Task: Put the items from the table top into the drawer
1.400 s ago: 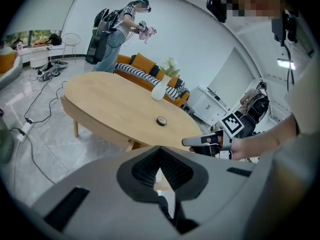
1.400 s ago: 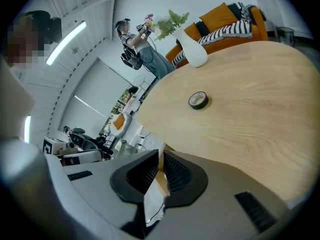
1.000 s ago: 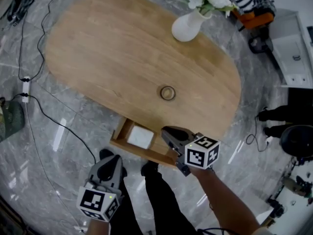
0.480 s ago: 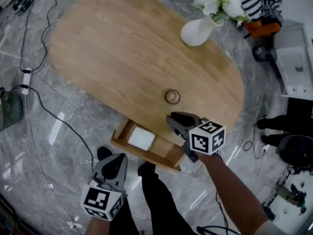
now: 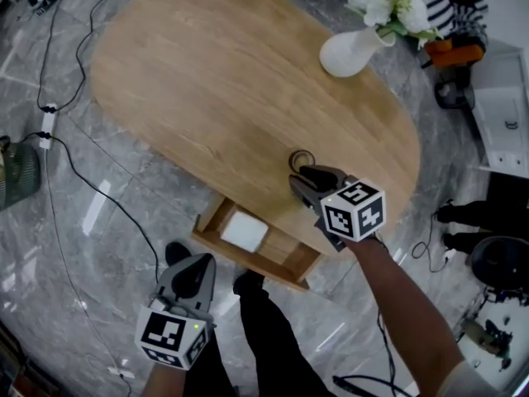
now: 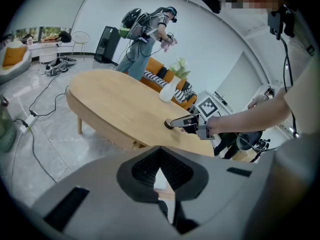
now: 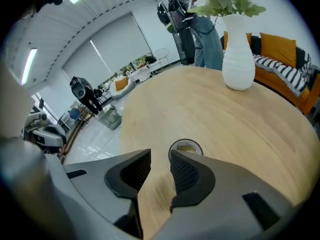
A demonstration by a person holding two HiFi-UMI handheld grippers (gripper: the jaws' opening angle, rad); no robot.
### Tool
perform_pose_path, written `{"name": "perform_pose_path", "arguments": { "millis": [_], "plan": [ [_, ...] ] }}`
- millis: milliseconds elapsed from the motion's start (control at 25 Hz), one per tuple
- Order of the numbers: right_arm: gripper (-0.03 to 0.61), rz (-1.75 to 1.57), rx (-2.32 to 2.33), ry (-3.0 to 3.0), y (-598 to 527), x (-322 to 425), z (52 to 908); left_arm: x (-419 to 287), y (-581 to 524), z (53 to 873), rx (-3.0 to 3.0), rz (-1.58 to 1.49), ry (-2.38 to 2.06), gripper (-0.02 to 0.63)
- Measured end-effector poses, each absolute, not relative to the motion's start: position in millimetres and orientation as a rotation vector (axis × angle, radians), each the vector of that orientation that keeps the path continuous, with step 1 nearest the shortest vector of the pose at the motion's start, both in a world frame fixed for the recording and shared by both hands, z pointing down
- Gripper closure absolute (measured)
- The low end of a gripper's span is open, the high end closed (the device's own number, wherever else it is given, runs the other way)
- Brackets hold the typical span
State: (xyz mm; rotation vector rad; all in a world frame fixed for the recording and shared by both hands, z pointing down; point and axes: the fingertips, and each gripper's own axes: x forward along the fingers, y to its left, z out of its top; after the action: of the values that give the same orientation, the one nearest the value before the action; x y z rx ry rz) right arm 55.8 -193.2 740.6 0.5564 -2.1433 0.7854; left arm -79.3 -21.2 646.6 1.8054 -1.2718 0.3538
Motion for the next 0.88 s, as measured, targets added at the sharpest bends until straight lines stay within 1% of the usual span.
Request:
{"name": "perform_pose_path", "arguments": {
  "millis": [200,360,400,520,560,880],
  "plan": [
    [0.436,0.625,0.516,-2.091,-197.8,53.0,753.8,-83.6,-18.9,649.8,1.787,0.333,-1.286,0.614],
    [0.437,0.601,0.524,-2.053,-197.3,51.7,764.1,-85.2,-16.9,649.5,1.771,0.326,-1.29,0.614],
    [0.441,0.594,0.536,-2.046,-198.4,52.2,765.2,-84.9,-15.9,649.8,1.77,0.325,-1.289,0.614],
    [0.504,0.568,0.574,-2.018,-201.5,55.9,767.6,-84.4,-9.8,653.1,1.773,0.322,-1.284,0.614],
    [0.516,0.563,0.58,-2.013,-201.3,56.6,767.8,-84.8,-7.5,654.3,1.774,0.322,-1.283,0.614],
    [0.523,0.561,0.581,-2.029,-187.1,58.2,759.2,-89.8,-9.1,650.3,1.774,0.325,-1.285,0.614]
  ]
}}
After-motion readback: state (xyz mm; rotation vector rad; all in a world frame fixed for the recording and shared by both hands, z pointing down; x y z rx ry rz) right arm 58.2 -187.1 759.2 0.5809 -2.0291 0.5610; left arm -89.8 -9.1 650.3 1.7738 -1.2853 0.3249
